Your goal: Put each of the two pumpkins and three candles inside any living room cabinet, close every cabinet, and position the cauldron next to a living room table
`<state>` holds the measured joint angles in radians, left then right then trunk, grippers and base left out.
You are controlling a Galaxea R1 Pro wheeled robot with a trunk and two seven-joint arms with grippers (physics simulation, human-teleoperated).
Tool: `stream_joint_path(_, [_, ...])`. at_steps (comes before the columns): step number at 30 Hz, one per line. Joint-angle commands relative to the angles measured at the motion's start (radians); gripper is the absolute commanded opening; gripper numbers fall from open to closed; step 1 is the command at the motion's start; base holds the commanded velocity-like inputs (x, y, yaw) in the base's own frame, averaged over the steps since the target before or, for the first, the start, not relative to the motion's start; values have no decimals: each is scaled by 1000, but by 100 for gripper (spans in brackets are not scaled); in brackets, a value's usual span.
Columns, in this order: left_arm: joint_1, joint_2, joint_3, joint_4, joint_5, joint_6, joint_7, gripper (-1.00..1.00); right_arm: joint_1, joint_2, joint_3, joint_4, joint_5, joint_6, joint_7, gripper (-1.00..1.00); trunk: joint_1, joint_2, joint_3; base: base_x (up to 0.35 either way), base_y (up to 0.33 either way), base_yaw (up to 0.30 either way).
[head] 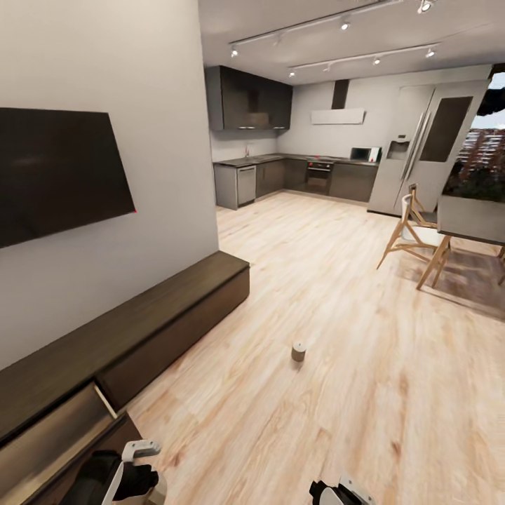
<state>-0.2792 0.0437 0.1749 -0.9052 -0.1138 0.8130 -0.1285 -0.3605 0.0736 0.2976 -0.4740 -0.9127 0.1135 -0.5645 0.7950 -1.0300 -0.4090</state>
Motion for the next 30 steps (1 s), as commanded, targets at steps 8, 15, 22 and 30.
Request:
stream_joint_path(8, [0, 0, 0, 0, 0, 0, 0, -100, 0, 0, 0, 0, 0, -2, 0, 100, 0, 0, -1, 90, 200, -262])
stream_joint_path(15, [0, 1, 0, -1, 0, 0, 0, -100, 0, 0, 0, -1, 1, -4, 1, 100, 0, 0, -4, 243, 224, -52])
stream_joint_path(22, [0, 0, 0, -1, 0, 0, 0, -100, 0, 0, 0, 0, 2, -9, 0, 100, 0, 0, -13, 256, 226, -92])
stream_joint_path(30, [0, -1, 0, 0, 0, -1, 1, -100, 0, 0, 0, 0, 2, -9, 0, 100, 0, 0, -25, 254, 105, -120])
